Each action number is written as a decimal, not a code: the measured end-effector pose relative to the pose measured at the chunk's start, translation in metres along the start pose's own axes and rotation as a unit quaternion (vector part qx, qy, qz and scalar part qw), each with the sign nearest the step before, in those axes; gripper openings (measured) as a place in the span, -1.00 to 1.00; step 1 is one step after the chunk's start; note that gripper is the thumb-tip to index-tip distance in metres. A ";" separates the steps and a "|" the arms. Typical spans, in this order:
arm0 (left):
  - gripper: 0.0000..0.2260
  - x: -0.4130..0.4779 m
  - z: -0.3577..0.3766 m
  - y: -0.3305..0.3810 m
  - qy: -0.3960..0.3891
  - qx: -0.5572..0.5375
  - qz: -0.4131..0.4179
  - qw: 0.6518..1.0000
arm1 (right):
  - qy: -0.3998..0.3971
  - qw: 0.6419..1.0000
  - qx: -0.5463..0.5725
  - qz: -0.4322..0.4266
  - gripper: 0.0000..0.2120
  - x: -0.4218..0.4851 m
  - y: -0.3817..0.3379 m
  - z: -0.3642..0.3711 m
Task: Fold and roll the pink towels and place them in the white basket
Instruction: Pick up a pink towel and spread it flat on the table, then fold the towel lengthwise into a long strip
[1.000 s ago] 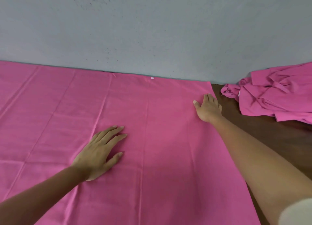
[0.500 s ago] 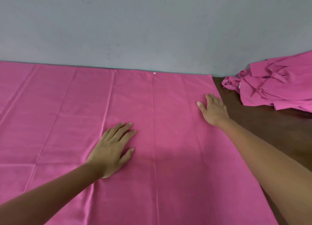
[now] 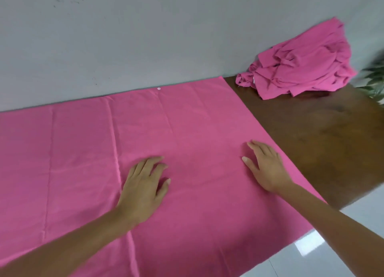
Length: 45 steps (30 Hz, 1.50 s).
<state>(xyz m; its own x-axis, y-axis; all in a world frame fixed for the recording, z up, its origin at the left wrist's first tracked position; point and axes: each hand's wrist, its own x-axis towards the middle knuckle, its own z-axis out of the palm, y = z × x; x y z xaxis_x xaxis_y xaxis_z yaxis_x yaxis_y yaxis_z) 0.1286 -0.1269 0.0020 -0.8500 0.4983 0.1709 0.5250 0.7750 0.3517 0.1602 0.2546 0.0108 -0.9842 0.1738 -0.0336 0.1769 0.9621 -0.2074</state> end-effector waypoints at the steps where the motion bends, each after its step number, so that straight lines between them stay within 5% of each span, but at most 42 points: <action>1: -0.63 0.004 0.000 0.002 0.001 -0.006 0.013 1.000 | 0.010 1.000 0.001 0.004 -0.38 -0.012 0.002 0.002; 17: -0.49 0.089 0.033 0.109 -0.109 -0.044 0.180 0.977 | 0.044 0.991 0.066 0.106 -0.30 -0.139 0.051 -0.009; 28: -0.73 0.211 0.062 0.191 -0.158 -0.011 0.197 0.968 | 0.120 0.976 0.082 0.163 -0.76 -0.174 0.097 -0.028; 45: -0.83 0.303 0.096 0.244 -0.261 0.113 0.165 0.945 | 0.091 0.963 0.159 0.198 -0.81 -0.154 0.124 -0.031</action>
<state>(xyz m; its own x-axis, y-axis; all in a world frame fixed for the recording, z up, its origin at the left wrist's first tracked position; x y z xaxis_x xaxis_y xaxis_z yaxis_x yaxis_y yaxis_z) 0.0029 0.2504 0.0517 -0.5328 0.8051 -0.2605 0.8032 0.5781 0.1439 0.3340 0.3535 0.0209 -0.8182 0.5749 -0.0062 0.4994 0.7054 -0.5031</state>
